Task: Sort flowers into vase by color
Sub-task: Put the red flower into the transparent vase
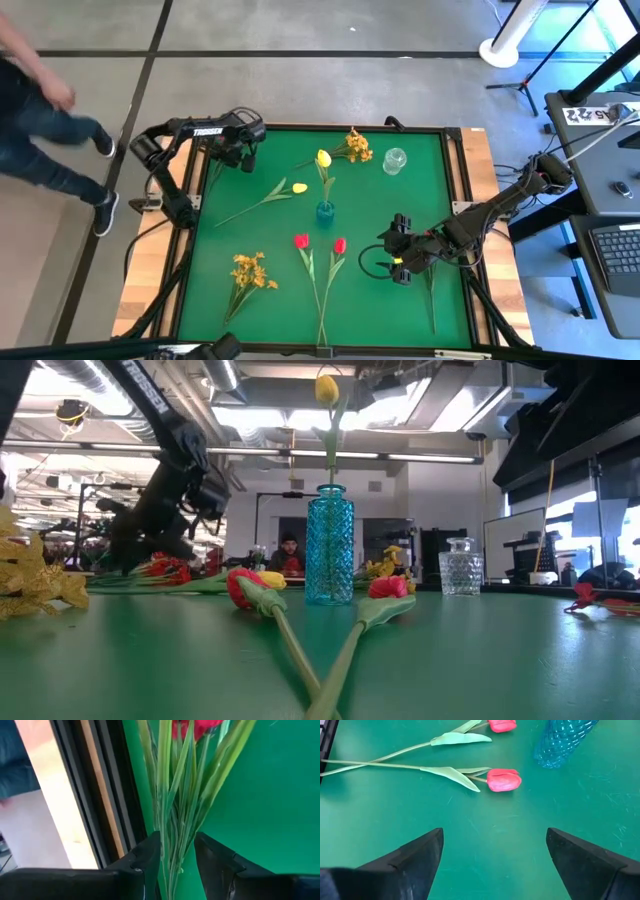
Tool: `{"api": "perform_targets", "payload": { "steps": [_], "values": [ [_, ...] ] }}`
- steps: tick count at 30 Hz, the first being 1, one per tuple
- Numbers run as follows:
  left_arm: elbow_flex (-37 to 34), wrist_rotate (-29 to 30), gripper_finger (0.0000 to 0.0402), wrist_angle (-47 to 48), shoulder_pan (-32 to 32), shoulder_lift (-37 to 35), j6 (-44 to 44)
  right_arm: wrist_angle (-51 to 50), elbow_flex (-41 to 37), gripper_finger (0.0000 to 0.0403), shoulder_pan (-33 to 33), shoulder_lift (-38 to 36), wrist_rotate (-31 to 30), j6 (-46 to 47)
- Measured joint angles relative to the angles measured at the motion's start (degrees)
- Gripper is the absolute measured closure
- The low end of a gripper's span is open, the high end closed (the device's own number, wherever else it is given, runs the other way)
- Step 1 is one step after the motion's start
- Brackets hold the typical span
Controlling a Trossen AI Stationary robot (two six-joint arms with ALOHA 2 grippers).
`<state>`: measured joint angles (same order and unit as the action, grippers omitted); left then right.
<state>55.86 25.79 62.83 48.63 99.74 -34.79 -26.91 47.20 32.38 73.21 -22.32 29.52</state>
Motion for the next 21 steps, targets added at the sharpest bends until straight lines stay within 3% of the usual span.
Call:
{"api": "perform_targets", "payload": {
  "steps": [12, 21],
  "values": [
    [0.2, -5.0, 0.0289, -1.6, 1.7, 5.9, 3.0, 0.3, 0.0, 0.0052, 1.0, 0.0, -0.3, 0.0],
    [0.1, -5.0, 0.0393, -1.1, 0.5, 5.8, 3.7, 0.6, 0.0, 0.0052, 1.1, 0.0, -1.2, 0.1]
  ]
}}
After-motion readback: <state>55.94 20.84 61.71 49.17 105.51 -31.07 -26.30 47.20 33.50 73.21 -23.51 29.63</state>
